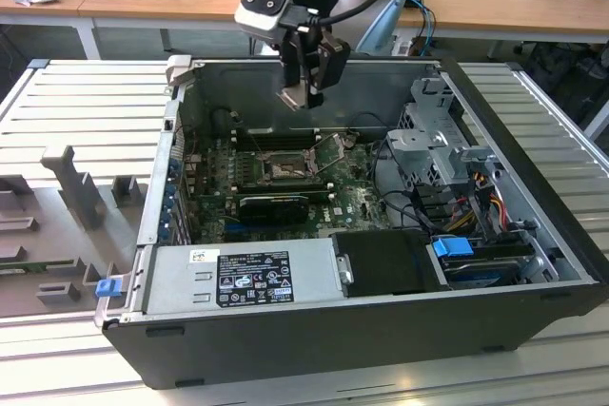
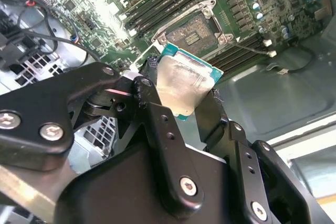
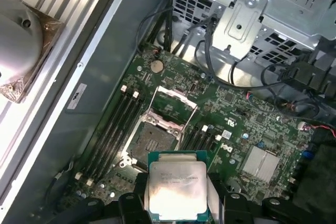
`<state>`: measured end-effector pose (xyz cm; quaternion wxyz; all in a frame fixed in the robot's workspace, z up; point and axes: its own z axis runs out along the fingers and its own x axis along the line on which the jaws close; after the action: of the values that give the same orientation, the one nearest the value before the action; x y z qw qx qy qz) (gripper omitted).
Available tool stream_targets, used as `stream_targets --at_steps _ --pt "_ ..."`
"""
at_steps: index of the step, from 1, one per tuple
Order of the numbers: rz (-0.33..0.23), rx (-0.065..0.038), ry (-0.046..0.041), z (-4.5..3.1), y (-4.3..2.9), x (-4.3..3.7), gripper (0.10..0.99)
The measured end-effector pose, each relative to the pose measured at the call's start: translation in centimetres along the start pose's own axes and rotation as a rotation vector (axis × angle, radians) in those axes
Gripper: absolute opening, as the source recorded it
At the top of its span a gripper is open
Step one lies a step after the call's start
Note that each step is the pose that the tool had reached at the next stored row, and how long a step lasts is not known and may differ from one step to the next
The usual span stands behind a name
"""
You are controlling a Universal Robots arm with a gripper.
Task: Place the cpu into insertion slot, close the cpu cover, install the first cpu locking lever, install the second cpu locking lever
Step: 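Place the cpu into insertion slot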
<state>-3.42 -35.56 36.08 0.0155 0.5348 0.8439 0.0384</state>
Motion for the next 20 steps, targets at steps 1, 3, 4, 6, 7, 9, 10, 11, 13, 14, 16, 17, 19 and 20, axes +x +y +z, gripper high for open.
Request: stream_targets --at_steps 1,3,4,6,7,9,10,11,13,14,16,17,19,20 --pt "0.016 0.0 -0.0013 0.03 0.0 0.0 0.529" --pt "0.05 -0.001 -0.0041 0.1 -0.01 0.0 0.529" --pt "0.079 -0.001 -0.0065 0.16 -0.01 -0.01 0.529" --pt "0.102 -0.001 -0.0083 0.21 -0.02 -0.01 0.529" --pt "0.115 -0.002 -0.0095 0.24 -0.02 -0.01 0.529" --pt "0.127 -0.002 -0.0105 0.26 -0.02 -0.01 0.529" --pt "0.135 -0.002 -0.011 0.31 -0.02 0.0 0.529" --pt "0.141 -0.002 -0.0116 0.39 -0.03 -0.01 0.529" --pt "0.143 -0.002 -0.0118 0.63 -0.05 -0.01 0.529" --pt "0.143 -0.002 -0.0117 0.91 -0.07 -0.02 0.529" --pt "0.148 -0.002 -0.0125 1.42 -0.12 -0.02 0.529" --pt "0.169 -0.002 -0.0149 1.53 -0.13 -0.02 0.529" --pt "0.2 -0.003 -0.0177 1.64 -0.14 -0.03 0.529" --pt "0.218 -0.003 -0.0193 1.71 -0.14 -0.03 0.529"
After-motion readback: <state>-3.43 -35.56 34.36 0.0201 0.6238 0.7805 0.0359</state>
